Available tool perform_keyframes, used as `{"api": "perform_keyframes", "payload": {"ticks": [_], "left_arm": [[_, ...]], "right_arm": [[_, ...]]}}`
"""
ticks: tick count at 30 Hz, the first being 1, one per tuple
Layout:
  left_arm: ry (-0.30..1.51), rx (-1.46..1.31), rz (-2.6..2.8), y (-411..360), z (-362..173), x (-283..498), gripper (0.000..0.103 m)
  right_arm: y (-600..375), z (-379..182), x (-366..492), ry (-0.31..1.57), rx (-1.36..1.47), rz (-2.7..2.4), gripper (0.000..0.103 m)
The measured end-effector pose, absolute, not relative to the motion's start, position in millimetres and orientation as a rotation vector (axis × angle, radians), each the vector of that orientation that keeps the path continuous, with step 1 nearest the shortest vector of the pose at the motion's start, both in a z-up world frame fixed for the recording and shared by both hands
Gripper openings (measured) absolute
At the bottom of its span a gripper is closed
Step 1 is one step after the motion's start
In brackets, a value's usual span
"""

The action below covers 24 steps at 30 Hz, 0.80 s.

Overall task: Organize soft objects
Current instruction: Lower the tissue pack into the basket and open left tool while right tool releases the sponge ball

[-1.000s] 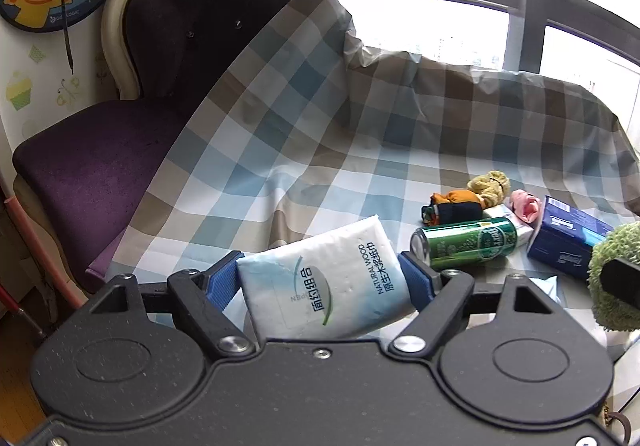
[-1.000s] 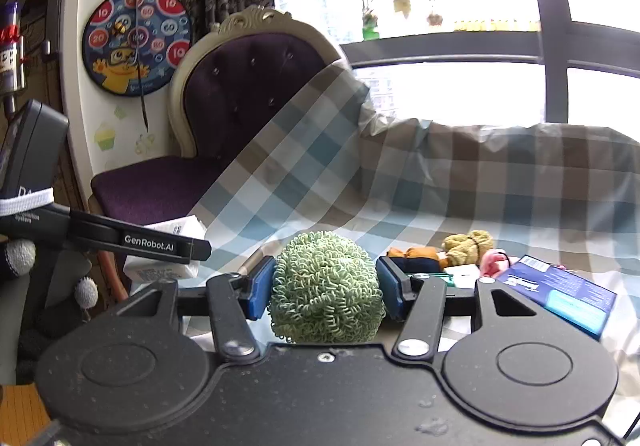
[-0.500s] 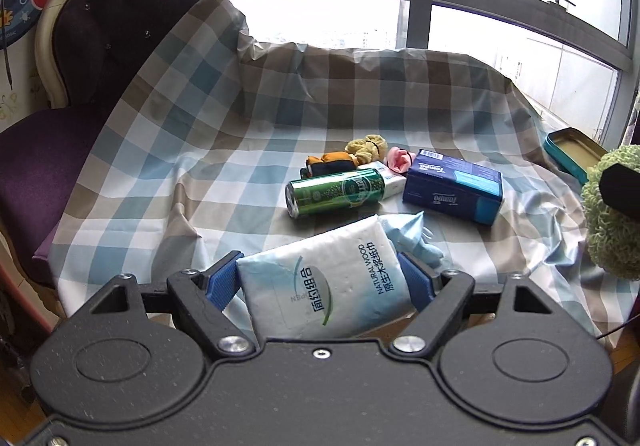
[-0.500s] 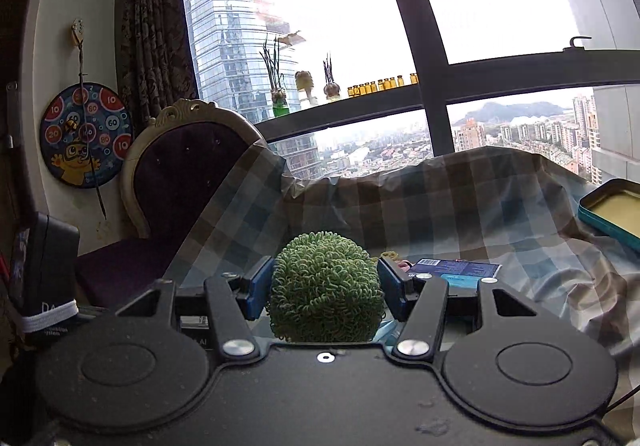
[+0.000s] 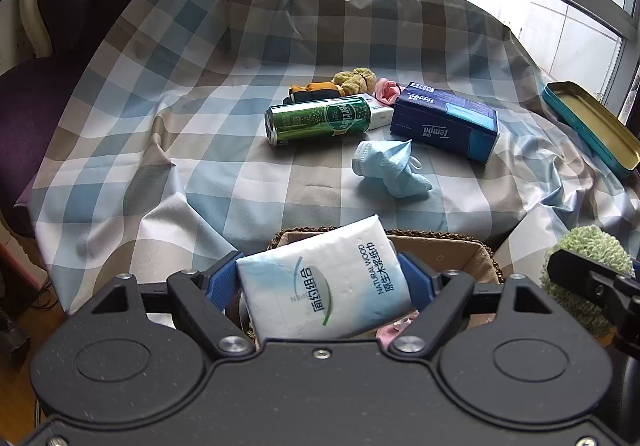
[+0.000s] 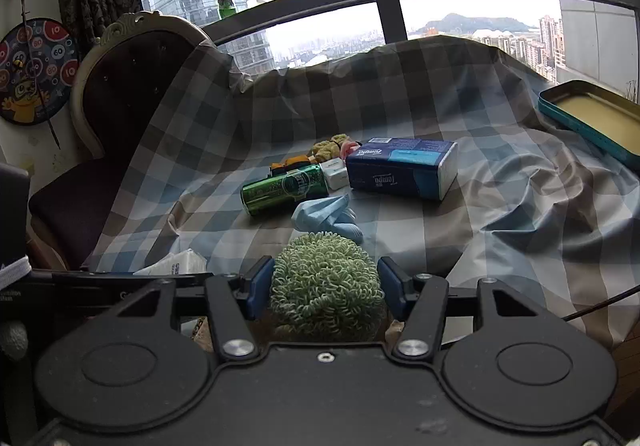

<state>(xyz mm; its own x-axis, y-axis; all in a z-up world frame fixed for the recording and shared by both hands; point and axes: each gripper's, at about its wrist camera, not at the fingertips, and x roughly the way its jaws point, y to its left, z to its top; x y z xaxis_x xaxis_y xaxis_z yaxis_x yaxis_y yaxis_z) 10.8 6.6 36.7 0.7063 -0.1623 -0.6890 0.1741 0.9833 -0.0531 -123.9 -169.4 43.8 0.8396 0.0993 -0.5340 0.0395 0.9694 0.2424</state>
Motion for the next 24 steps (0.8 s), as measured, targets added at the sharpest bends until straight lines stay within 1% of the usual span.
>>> {"api": "perform_keyframes", "payload": {"ticks": [4, 7, 13, 15, 24], "left_arm": [[0.792, 0.023, -0.186, 3.6, 30.2, 14.9, 0.078], [0.811, 0.028, -0.180, 1.8, 26.1, 17.2, 0.079], [0.821, 0.016, -0.176, 2.8, 24.3, 20.0, 0.080], [0.816, 0.017, -0.169, 3.2, 24.4, 20.5, 0.084], [0.818, 0.001, -0.151, 6.7, 23.3, 22.2, 0.084]], "right_arm": [[-179.6, 26.1, -117.4, 0.670, 0.298, 0.023, 0.056], [-178.3, 19.8, -115.0, 0.702, 0.296, 0.020, 0.056], [-170.7, 19.1, -113.7, 0.714, 0.280, 0.043, 0.056], [-170.0, 19.9, -112.5, 0.714, 0.280, 0.047, 0.056], [-169.0, 20.3, -109.5, 0.720, 0.270, 0.055, 0.057]]}}
